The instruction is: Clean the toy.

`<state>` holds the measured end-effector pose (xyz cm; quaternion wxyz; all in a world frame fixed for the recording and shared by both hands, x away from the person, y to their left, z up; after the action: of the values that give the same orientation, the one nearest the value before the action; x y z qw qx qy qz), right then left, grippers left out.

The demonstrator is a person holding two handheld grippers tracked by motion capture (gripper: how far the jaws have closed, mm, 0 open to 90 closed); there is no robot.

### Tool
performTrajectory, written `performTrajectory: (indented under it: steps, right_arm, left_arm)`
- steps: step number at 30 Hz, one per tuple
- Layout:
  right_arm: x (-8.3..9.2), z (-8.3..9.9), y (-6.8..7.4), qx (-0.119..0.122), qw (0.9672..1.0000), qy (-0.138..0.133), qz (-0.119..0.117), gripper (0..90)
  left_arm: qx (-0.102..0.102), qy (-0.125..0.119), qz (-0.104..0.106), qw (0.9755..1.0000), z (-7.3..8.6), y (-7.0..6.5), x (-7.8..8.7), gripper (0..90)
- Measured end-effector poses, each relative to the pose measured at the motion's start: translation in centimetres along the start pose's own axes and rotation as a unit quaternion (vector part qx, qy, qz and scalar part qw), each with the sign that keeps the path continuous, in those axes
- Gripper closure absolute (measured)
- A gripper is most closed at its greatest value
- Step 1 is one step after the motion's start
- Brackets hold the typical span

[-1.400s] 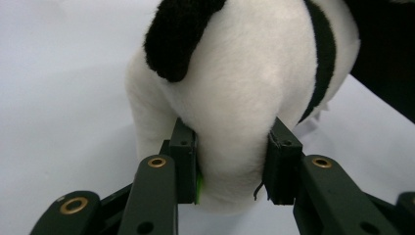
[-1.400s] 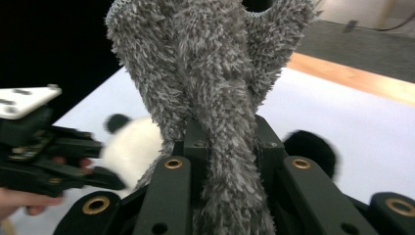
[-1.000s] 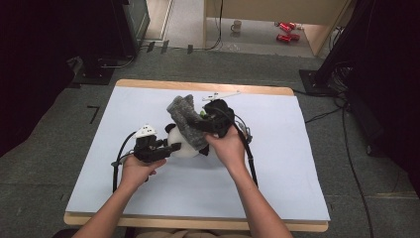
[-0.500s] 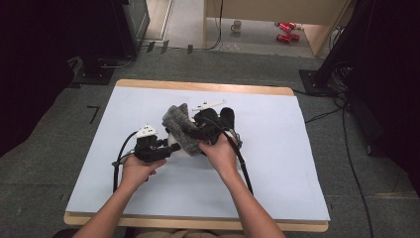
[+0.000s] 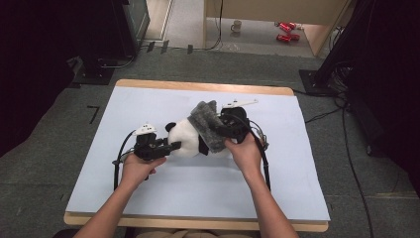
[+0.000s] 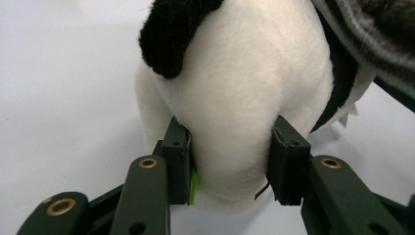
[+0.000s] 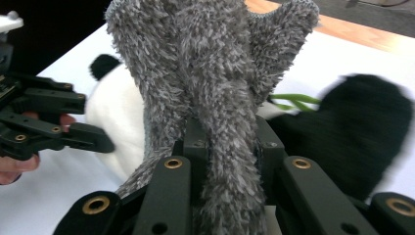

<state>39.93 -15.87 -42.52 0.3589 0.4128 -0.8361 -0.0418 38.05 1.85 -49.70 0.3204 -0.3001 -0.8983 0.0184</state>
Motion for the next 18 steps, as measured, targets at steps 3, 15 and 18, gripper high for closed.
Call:
performTrajectory:
  steps: [3,15,18]
  right_arm:
    - [1.0,0.1,-0.9,-0.004,0.9999,-0.005,0.01,74.2]
    - [4.2,1.8,-5.3,-0.04,0.9986,-0.013,0.033,74.3]
    - [5.3,3.2,-7.1,-0.051,0.9967,0.004,0.063,74.8]
  left_arm:
    - [0.001,0.0,0.001,1.0,0.0,0.0,0.0,59.2]
    - [-0.02,0.0,-0.006,0.9998,0.0,-0.2,0.0,59.1]
    - [-0.014,0.002,-0.007,0.9999,0.1,-0.2,0.1,59.1]
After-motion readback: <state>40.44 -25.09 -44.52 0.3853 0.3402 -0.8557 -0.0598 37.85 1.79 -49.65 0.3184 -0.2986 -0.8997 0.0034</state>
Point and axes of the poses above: each handheld gripper's, and its own axes: x roughly backward along the jaws, z roughly out of its underside, y roughly to its left, the point moved 9 cm from there along -x, roughly forward along the jaws, and after that the axes turned 14 degrees about -z, right-handed, at the moved point
